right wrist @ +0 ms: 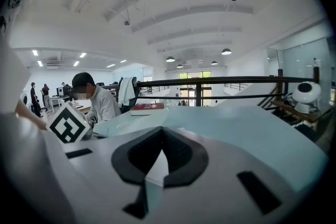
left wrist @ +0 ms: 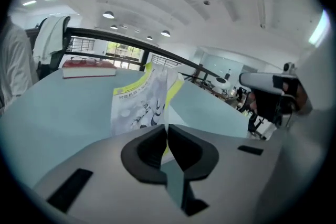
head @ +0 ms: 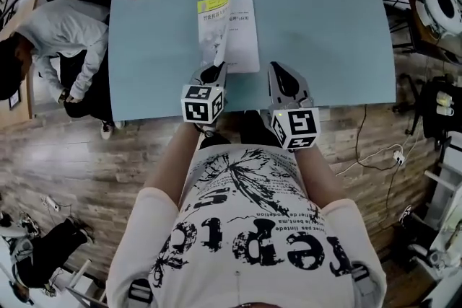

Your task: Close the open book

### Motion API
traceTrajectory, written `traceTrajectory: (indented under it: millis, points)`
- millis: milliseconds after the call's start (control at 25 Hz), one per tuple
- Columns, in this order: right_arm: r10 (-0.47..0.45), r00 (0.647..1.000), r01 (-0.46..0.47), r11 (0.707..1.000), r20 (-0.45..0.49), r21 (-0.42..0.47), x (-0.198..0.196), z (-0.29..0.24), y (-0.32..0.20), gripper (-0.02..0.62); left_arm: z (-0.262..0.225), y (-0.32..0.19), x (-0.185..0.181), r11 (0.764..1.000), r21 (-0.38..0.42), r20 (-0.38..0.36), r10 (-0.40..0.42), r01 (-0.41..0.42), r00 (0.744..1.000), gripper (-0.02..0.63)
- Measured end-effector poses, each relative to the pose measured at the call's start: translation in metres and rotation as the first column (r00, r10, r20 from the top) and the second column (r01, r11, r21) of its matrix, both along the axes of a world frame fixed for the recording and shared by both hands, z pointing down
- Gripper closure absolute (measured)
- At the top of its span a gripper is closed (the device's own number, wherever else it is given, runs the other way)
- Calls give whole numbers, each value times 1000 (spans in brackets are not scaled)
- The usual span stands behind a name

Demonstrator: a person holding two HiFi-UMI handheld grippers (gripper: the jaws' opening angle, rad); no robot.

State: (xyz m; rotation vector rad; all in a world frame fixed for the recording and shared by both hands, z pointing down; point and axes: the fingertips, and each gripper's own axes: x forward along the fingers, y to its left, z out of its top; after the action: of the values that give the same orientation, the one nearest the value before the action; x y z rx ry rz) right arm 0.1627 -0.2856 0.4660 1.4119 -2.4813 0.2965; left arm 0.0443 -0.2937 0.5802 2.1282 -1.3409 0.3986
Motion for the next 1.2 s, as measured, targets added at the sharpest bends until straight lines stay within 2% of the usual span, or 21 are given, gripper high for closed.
traceTrajectory:
  millis: [120,280,480,720,800,960,1120,1200]
  points:
    - [36,999,-36,999,-8,-8,10,2,8,584,12,-1,17,996,-7,79,87,-87,993,581]
    - [82,997,-82,996,-16,-27,23,10,17,584,33,1,32,984,-54,148,175,-169,973,562]
    - [111,994,-112,993,-22,-42,35,13,22,584,48,7,49,967,-122,120,240,-226,963,446]
    - [126,992,-126,991,-20,-41,39,13,26,584,50,13,57,955,-95,143,292,-281,946,388]
    - [126,992,-127,991,-19,-35,38,10,26,584,43,13,55,958,-73,142,286,-278,948,387]
    - [115,993,-115,993,-12,-8,34,0,28,584,9,13,44,968,24,146,245,-251,959,394]
    - [97,995,-97,995,-1,29,24,-14,31,584,-43,12,25,969,148,121,182,-199,976,523]
    - [91,996,-92,994,4,51,19,-23,31,584,-72,12,15,961,215,107,156,-175,982,562]
